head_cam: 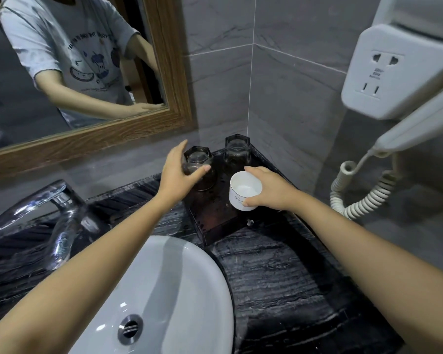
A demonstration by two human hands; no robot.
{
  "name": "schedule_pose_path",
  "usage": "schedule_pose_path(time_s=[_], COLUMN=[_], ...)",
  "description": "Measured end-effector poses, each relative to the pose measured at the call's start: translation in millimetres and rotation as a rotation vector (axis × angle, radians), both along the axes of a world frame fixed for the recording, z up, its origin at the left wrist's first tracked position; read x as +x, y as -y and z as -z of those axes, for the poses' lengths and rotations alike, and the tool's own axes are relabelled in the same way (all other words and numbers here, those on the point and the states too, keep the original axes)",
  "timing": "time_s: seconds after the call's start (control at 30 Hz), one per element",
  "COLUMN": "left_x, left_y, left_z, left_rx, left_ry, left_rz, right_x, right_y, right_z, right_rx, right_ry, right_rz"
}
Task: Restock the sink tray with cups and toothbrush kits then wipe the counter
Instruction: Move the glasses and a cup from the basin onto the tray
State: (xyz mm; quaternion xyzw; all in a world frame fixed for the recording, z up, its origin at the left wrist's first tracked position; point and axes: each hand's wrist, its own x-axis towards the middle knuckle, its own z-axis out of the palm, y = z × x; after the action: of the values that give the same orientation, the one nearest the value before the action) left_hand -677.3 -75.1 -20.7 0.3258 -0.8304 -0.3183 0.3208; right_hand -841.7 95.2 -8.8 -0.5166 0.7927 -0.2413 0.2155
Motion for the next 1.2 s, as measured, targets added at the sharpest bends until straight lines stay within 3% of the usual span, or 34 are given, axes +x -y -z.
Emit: schedule_pose_path(time_s=[0.2, 0.33, 0.47, 0.77, 1.0, 1.2], left_x=[20.5, 21.4, 30.9, 36.5, 34.5, 12.0], left_y=[-43.4, -56.2, -61.9, -61.2, -58.7, -56.9], left_z=[6.6, 3.0, 1.4, -4.7, 15.5, 27.1], left_rx=[0.359, 0.518, 0.555, 0.484, 0.54, 0.577], left_ry=[0.063, -0.018, -0.062, -0.051, -0.114, -0.144], left_rz=[0.408, 0.44, 0.48, 0.372, 0.243, 0.223], right_x=[9.8, 21.5, 28.8, 26.6, 4.4, -9.1], right_y=[4.7, 9.3, 11.4, 17.5, 11.5, 20.3], right_z=[-24.2, -35.7, -43.1, -50.8, -13.5, 16.1], right_rx=[0.03, 0.052, 0.062, 0.1, 0.059, -0.194], right_ry=[-0.02, -0.026, -0.003, 0.146, 0.278, 0.385], right_rz=[-0.138, -0.212, -0.261, -0.322, -0.081, 0.092])
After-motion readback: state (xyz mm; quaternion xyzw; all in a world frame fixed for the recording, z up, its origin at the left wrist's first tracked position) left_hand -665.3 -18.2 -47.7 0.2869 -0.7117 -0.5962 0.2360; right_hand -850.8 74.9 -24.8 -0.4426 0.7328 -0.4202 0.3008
